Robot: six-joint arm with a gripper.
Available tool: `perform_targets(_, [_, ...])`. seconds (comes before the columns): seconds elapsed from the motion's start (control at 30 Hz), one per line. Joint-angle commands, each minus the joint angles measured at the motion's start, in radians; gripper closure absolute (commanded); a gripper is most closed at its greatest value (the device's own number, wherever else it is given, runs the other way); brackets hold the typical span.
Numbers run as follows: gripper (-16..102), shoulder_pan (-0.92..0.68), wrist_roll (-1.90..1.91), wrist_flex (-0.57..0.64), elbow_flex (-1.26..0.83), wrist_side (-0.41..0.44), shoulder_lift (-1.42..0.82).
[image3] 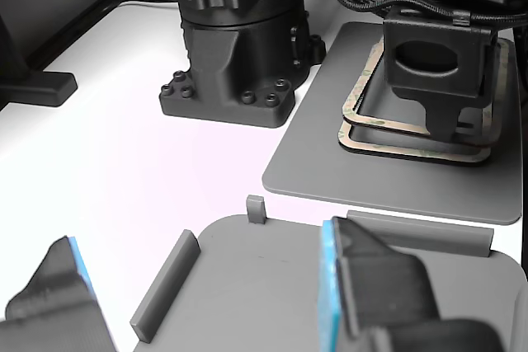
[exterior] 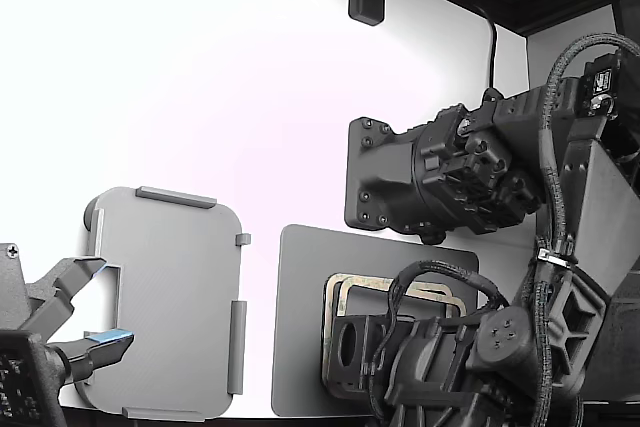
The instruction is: Move top rectangular frame to the holder.
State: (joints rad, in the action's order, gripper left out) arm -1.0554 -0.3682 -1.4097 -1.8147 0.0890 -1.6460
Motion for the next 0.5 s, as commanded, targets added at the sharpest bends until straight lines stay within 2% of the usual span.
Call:
perform_targets(0.0, [97, 0.032, 0.040, -0.077, 0.097, 0.005, -0.029])
perform_targets(0.17, [97, 0.072, 0.201, -0.173, 0.183, 0.029, -0.067])
perform_targets(0.27, [97, 0.095, 0.328, -0.229, 0.224, 0.080, -0.084])
perform_targets(0.47, [97, 0.146, 0.469, -0.244, 0.232, 0.130, -0.146])
